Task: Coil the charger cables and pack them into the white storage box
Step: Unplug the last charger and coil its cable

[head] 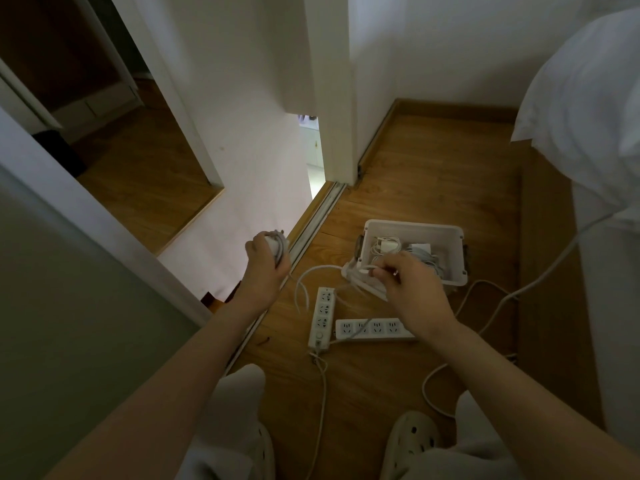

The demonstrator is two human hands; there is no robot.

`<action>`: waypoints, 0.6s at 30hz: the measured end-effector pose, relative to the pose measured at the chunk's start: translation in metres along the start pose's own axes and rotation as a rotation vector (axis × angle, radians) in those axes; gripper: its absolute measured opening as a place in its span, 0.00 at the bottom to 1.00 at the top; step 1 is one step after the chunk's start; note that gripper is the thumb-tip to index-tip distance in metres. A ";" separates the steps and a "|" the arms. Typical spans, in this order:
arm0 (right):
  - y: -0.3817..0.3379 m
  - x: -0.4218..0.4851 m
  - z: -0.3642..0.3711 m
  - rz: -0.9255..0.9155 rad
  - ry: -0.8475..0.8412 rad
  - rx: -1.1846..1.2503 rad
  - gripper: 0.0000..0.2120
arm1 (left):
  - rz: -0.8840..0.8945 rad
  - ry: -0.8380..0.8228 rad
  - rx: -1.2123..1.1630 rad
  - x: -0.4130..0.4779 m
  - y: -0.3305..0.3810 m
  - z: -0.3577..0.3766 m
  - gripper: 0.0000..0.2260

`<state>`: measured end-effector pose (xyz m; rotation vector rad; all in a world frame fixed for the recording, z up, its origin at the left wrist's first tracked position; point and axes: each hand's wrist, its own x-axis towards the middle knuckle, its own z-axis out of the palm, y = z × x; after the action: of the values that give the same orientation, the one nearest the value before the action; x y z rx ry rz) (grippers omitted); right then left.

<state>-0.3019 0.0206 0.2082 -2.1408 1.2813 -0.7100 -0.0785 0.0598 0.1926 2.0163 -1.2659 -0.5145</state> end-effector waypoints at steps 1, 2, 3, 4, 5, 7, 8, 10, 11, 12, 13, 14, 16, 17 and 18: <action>0.000 -0.002 -0.001 -0.012 0.032 0.018 0.06 | -0.028 0.020 0.024 0.001 -0.002 -0.002 0.20; -0.001 -0.004 -0.003 -0.042 0.060 0.041 0.06 | -0.061 0.034 0.047 0.002 -0.006 -0.004 0.20; -0.001 -0.005 -0.005 -0.096 0.082 0.063 0.06 | -0.093 0.035 0.072 0.001 -0.009 -0.006 0.20; -0.002 -0.007 -0.008 -0.166 0.080 0.094 0.06 | -0.110 0.029 0.097 0.001 -0.012 -0.007 0.20; -0.005 -0.009 -0.009 -0.236 0.056 0.152 0.06 | -0.109 0.014 0.108 -0.001 -0.014 -0.007 0.20; -0.016 -0.015 -0.008 -0.317 -0.025 0.310 0.09 | -0.087 -0.013 0.082 -0.005 -0.014 -0.003 0.19; -0.023 -0.017 -0.005 -0.338 -0.074 0.366 0.10 | -0.070 -0.026 0.065 -0.006 -0.014 0.001 0.19; -0.033 -0.021 0.002 -0.385 -0.152 0.386 0.10 | -0.043 -0.054 0.064 -0.006 -0.011 0.010 0.21; -0.035 -0.021 0.006 -0.401 -0.188 0.385 0.10 | -0.029 -0.061 0.067 -0.007 -0.009 0.015 0.21; -0.037 -0.021 0.008 -0.401 -0.229 0.385 0.10 | -0.007 -0.062 0.068 -0.007 -0.008 0.020 0.22; -0.035 -0.020 0.010 -0.392 -0.268 0.379 0.10 | 0.017 -0.061 0.067 -0.007 -0.006 0.023 0.22; -0.034 -0.019 0.012 -0.378 -0.304 0.364 0.09 | 0.036 -0.053 0.067 -0.008 -0.004 0.025 0.22; -0.028 -0.018 0.013 -0.315 -0.383 0.308 0.08 | 0.064 -0.024 0.066 -0.009 0.001 0.025 0.21; -0.026 -0.018 0.013 -0.261 -0.436 0.284 0.07 | 0.083 -0.008 0.063 -0.009 0.004 0.024 0.21; -0.025 -0.020 0.014 -0.208 -0.492 0.264 0.05 | 0.101 0.008 0.054 -0.010 0.007 0.023 0.20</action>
<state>-0.2853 0.0506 0.2120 -2.0698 0.6754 -0.3679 -0.1020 0.0592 0.1819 1.9846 -1.3824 -0.4281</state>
